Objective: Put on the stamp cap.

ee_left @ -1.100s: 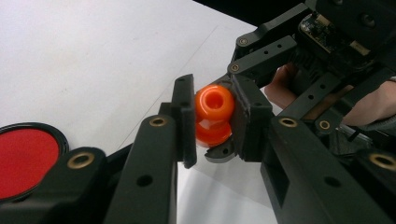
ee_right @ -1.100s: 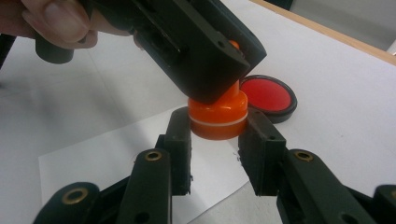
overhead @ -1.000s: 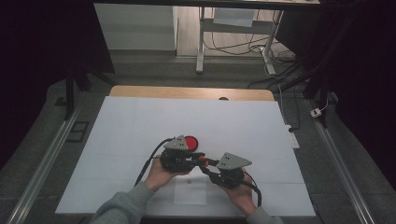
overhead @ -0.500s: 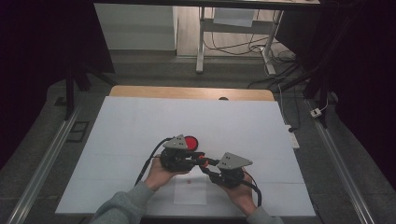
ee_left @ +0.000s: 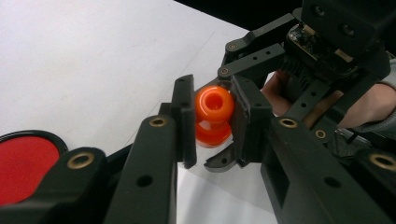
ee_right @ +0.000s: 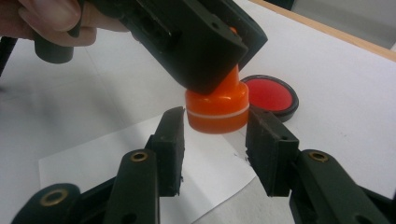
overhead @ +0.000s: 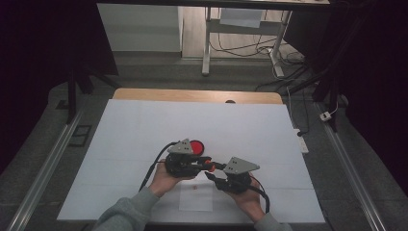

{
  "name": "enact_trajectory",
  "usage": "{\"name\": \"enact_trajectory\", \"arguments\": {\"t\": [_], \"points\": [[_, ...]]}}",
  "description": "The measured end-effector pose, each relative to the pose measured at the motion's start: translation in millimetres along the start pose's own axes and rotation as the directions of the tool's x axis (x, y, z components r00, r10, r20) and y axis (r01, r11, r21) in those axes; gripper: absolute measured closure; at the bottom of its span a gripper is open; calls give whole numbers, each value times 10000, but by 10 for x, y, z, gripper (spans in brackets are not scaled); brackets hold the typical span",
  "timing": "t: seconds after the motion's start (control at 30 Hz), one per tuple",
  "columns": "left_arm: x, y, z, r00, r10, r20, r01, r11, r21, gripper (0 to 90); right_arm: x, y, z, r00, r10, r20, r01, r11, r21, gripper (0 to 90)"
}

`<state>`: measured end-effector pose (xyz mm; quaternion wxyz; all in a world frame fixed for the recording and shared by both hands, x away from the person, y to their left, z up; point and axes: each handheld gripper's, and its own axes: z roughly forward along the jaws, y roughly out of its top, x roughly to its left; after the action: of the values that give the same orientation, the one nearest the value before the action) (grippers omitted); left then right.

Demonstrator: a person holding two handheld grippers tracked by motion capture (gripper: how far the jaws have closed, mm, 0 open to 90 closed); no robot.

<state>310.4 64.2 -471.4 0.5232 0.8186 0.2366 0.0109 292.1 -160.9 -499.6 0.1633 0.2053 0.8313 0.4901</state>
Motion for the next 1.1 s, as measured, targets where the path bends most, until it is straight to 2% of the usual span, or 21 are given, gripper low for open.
{"name": "enact_trajectory", "arguments": {"t": [0.07,0.37,0.8,1.1], "points": [[8,1,-11,10000,30,-21,-30,10000,6,725,-5,-6,2,10000,93,-13,-93,9999,-99,534],[27,2,-37,9999,-54,-99,54,10000,-7,726,-58,-39,-38,9997,244,86,-245,9997,78,475],[59,8,-107,9997,-144,-208,142,9998,-113,725,-155,-95,-153,9980,502,392,-504,9987,46,441],[107,25,-246,9981,-142,-593,133,9998,-143,725,-239,-151,-285,9955,619,715,-623,9981,36,439]]}}
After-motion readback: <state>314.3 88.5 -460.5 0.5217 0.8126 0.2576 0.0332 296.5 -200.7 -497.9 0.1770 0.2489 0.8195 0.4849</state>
